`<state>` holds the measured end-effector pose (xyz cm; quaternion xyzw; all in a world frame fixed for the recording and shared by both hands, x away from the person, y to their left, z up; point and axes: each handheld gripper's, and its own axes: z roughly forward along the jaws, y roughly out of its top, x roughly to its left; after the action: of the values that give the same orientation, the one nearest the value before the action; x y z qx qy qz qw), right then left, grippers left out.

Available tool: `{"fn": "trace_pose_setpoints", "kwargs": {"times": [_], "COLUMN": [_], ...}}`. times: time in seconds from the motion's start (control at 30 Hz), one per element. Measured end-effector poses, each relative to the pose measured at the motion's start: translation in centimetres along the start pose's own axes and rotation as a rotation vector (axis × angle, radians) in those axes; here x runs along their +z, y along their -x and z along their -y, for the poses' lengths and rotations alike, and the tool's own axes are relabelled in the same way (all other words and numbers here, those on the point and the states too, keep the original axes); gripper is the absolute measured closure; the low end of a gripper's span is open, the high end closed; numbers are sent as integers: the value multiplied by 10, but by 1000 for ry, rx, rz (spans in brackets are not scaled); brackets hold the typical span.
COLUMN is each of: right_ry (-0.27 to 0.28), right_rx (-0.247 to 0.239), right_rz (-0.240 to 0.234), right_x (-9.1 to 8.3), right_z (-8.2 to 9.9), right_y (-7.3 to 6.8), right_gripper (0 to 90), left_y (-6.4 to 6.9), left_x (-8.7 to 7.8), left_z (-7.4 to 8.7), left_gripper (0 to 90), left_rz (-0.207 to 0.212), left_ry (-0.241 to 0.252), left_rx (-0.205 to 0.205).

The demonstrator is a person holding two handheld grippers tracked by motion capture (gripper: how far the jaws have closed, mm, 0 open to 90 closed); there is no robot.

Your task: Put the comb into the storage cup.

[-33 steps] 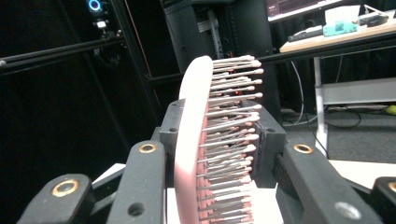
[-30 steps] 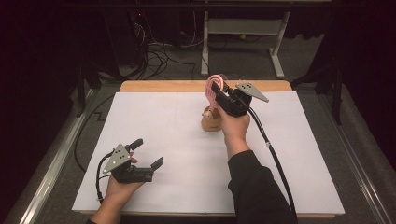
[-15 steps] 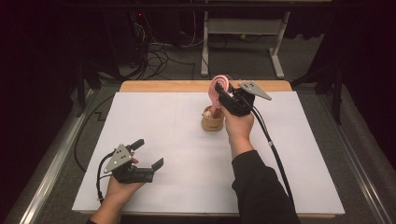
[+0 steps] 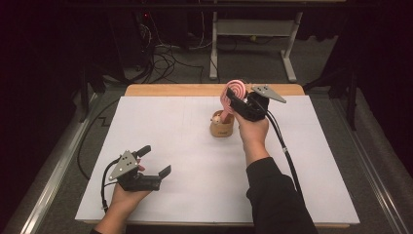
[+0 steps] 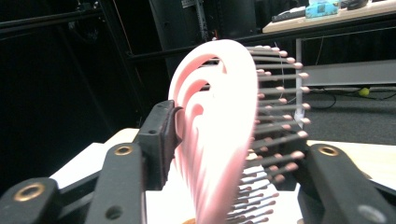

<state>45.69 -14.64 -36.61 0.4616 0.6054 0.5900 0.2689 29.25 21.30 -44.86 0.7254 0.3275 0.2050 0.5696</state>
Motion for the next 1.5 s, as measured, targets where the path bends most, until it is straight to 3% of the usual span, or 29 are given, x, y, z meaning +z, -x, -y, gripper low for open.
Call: {"fn": "trace_pose_setpoints", "kwargs": {"times": [0.5, 0.87, 1.27, 1.5], "right_ry": [-31, -55, -75, -91], "right_rx": [-8, -7, 0, -6], "right_rz": [-2, -50, -35, -41], "right_x": [-5, -7, -14, -18], "right_z": [2, -1, 3, 6], "right_y": [9, 16, 29, 36], "right_gripper": [399, 222, 148, 54], "left_y": [0, 0, -2, -2], "left_x": [1, 0, 0, 1], "left_z": [1, 0, 0, 0], "left_gripper": [0, 0, 0, 0], "left_rz": [1, -2, -8, -7], "left_ry": [-5, 2, 7, 3], "left_rx": [2, 0, -6, -4]}}
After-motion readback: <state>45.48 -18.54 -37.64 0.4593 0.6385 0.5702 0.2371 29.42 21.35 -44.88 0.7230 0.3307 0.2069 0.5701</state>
